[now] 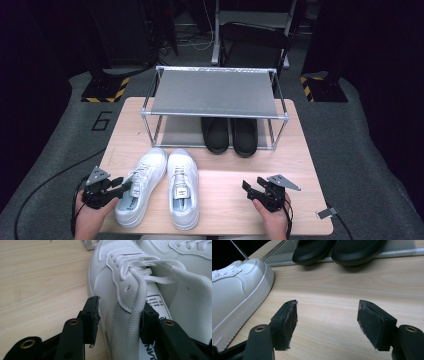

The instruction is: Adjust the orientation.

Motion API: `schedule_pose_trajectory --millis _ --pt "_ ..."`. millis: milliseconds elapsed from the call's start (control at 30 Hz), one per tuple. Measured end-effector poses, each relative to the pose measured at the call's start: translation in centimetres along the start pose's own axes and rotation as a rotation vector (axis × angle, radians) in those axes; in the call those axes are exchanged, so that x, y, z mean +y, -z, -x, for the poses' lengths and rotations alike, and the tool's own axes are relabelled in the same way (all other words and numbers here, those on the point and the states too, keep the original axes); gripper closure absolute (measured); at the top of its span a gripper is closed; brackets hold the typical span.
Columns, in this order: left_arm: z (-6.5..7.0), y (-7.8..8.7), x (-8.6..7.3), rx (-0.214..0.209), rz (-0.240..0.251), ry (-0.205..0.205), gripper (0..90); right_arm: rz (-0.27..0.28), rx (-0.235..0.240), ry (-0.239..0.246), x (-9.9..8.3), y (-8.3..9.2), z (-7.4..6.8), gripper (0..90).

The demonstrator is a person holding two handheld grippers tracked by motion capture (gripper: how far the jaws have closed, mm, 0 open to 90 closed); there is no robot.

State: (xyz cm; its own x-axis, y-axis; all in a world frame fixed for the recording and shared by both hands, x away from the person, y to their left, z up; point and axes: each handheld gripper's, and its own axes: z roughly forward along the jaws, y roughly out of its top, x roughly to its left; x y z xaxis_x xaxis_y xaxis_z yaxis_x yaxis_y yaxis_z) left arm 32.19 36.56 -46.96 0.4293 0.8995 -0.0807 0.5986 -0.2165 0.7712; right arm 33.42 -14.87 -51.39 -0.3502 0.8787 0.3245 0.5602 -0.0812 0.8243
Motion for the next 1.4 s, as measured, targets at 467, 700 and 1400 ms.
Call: schedule_pose_trajectory --millis 467,700,1400 --pt "0.0 0.3 -0.4 -0.001 -0.034 -0.027 59.3 -0.009 -0.001 -0.005 -0.2 -0.2 0.1 32.4" --pt "0.1 0.1 -0.9 0.018 -0.024 -0.039 60.6 -0.016 -0.002 -0.020 -0.3 -0.2 0.1 32.6" --pt "0.0 0.0 -1.8 -0.018 0.027 0.040 73.8 -0.033 0.000 -0.023 -0.5 -0.4 0.0 32.6"
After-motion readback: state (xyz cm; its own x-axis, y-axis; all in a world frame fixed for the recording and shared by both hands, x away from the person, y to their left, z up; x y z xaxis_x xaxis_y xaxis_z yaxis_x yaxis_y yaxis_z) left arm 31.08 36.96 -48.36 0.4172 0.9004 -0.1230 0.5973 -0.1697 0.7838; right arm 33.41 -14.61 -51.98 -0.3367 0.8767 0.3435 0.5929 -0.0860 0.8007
